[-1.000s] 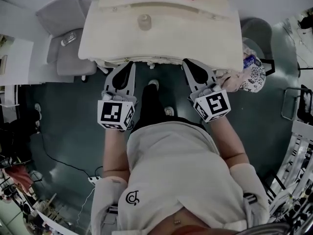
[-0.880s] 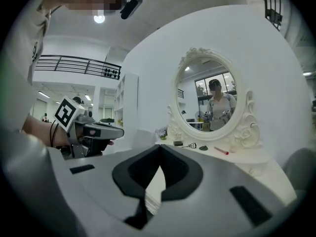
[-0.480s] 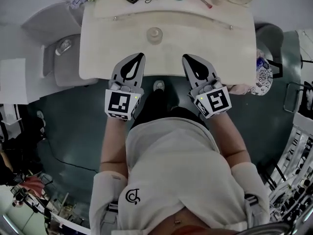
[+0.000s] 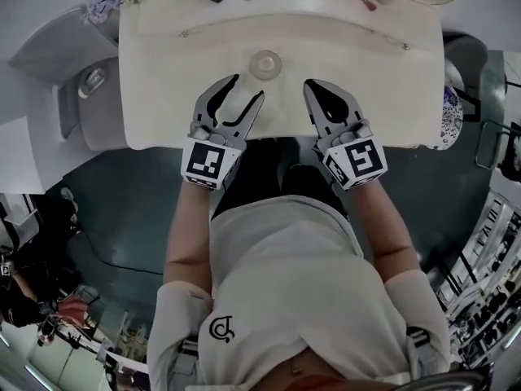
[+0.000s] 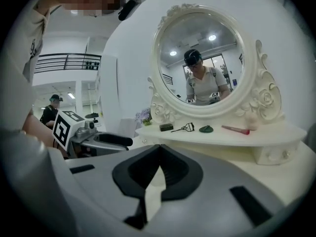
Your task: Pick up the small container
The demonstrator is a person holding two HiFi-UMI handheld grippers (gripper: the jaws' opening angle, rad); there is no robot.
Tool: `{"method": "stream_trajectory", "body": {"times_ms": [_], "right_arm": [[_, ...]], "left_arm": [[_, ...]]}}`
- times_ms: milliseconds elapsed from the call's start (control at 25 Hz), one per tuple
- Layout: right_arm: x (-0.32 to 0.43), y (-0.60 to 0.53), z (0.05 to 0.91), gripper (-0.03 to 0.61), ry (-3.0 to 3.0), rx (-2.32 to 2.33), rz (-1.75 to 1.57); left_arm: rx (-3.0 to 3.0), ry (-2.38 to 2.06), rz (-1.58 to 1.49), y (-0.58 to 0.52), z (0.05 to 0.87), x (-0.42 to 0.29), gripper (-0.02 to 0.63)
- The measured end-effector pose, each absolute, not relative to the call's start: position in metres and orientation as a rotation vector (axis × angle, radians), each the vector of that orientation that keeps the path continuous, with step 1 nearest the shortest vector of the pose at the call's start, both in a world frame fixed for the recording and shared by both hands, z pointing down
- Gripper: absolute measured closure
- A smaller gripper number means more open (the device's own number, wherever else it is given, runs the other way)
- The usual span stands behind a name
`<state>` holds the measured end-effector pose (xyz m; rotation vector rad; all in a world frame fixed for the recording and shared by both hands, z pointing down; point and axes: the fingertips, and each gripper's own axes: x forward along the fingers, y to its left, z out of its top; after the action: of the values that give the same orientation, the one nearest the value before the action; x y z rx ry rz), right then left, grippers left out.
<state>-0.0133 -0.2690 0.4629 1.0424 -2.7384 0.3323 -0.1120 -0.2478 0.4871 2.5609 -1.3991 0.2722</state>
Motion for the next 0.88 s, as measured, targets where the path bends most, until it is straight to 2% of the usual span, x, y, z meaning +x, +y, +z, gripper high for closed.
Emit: {"method": "stream_trajectory", "body": {"times_ms": [320, 880], "right_arm": [[-0.01, -0.284, 0.498, 0.572, -2.678, 1.063, 0.399], [-0.006, -0.305, 0.514, 0.572, -2.65, 1.122, 0.46]], "left_arm": [[2.584, -1.374, 0.331, -0.274, 0.53, -0.096, 0.198], [2.625, -1.223, 0.575, -0.308, 0.575, -0.068, 0.161]]}}
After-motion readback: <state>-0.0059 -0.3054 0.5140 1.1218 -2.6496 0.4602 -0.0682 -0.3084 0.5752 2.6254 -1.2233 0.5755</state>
